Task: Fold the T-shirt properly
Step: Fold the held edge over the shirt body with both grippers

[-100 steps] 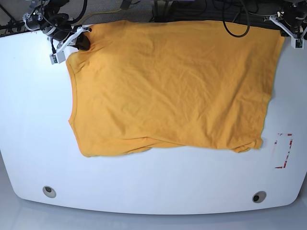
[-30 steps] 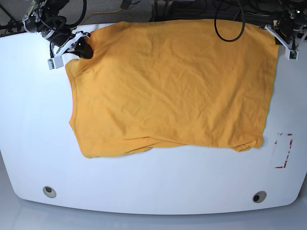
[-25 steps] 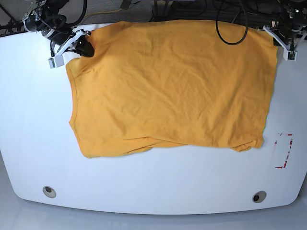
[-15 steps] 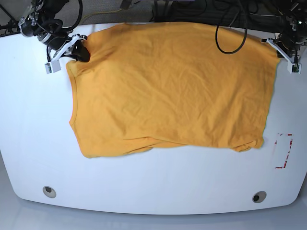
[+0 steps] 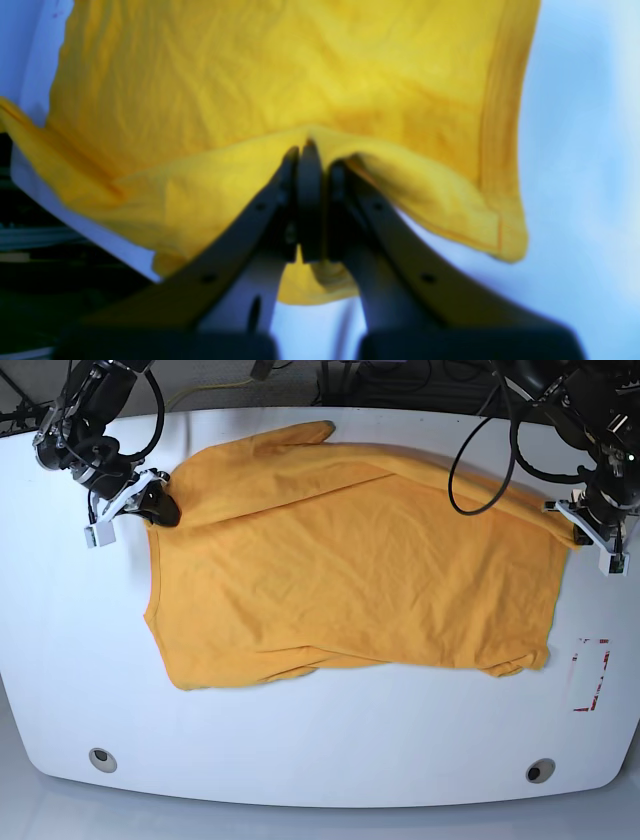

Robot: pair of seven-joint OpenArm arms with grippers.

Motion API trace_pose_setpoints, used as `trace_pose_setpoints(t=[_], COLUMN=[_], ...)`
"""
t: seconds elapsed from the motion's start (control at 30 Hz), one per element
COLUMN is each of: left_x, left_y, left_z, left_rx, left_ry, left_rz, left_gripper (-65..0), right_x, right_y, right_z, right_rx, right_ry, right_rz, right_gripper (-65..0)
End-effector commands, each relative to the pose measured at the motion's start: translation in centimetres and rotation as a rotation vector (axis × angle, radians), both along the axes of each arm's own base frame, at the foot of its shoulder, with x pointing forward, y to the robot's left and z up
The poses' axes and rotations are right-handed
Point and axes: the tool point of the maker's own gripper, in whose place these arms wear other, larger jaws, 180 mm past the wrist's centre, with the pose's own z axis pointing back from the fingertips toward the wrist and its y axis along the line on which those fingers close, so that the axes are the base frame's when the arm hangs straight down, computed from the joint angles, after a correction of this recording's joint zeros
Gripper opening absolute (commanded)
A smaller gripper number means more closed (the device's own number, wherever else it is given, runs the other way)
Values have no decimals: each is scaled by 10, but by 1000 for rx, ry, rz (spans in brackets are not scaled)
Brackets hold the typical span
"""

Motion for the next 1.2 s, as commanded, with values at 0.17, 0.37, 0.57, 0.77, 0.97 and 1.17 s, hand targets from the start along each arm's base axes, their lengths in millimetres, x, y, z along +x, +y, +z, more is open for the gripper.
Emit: trace_pose_setpoints(t=[0.17,0.37,0.57,0.77,0.97,1.17], left_x=[41,65,92,98,102,102], left_y=[8,13,-8,-26,-17,-10], left_z=[-1,-9,-15,-30,-38,-39], left_rx=[-56,-116,-164,-199,-194,-170], left_ry=[-30,-18,-78,-51,-13,5], left_rz=[-35,-44,-111,-161,-144,-131], left_gripper=[-649,-647,-647,-646,-522,-306], right_x=[33,51,75,94,97,69], right_y=[-24,-43,-51,-54,-64,-81], right_z=[8,10,14,26,20,11], right_rx=[31,57,103,82,-7,-54], right_ry=[-47,-69,-87,-122,-82,-44], right_rz=[-35,-80,-102,-104,-113,-145], right_gripper=[-650,-650,-650,-536,-252,-208])
